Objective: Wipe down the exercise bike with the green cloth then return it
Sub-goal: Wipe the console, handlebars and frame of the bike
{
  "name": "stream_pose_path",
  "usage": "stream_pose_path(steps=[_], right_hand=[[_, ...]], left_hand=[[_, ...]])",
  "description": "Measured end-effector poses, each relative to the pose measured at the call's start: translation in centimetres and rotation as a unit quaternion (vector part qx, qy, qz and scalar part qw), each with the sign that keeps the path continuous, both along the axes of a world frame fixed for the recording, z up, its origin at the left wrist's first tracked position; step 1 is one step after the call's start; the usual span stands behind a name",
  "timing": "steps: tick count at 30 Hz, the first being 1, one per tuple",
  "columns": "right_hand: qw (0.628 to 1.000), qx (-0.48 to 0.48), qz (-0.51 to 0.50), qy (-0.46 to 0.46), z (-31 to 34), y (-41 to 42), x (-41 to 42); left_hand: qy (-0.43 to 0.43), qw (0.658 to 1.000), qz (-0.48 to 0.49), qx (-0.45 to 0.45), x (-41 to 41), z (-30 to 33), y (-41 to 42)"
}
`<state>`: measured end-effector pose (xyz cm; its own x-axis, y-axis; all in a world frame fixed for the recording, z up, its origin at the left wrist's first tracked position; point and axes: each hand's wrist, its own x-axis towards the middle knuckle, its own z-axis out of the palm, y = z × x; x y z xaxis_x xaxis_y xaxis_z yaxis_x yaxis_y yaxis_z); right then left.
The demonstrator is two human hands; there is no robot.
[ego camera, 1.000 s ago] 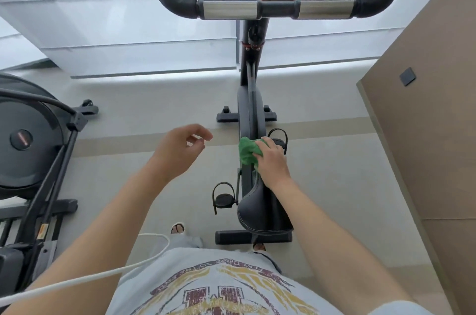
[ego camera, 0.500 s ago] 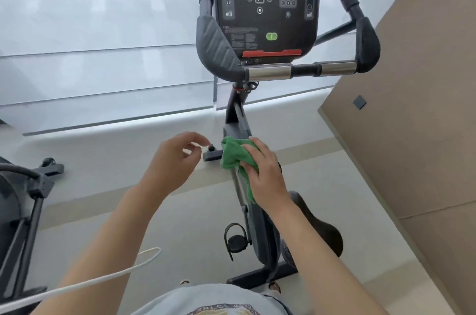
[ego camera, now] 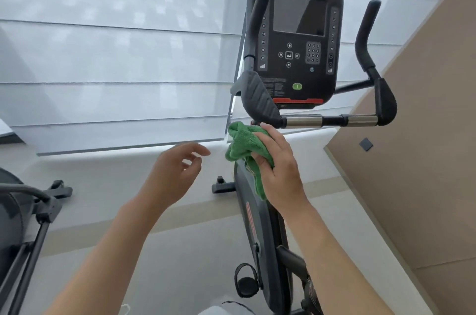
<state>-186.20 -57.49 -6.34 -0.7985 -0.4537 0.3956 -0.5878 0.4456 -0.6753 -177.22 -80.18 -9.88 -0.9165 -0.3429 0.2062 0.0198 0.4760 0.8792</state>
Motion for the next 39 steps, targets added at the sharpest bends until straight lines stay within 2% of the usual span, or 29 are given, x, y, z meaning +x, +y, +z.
stream_pose_path(steps=[8, 22, 31, 39], right_hand=[[0.997, -0.045, -0.005, 0.065, 3.9, -3.3, -6.4], [0.981, -0.070, -0.018, 0.177, 11.1, -6.3, -23.1], [0.975, -0.048, -0.036, 0.215, 15.6, -10.0, -31.2], [0.971, 0.003, -0.107, 0.212, 18.1, -15.5, -36.2]], left_hand=[[0.035, 0.999, -0.027, -0.011, -5.3, 2.1, -2.5], [0.099, 0.994, -0.038, -0.037, -22.8, 6.2, -5.5], [0.137, 0.987, -0.083, -0.024, -30.4, 7.9, -6.9], [0.131, 0.980, -0.151, 0.017, -35.5, 8.6, -8.7]])
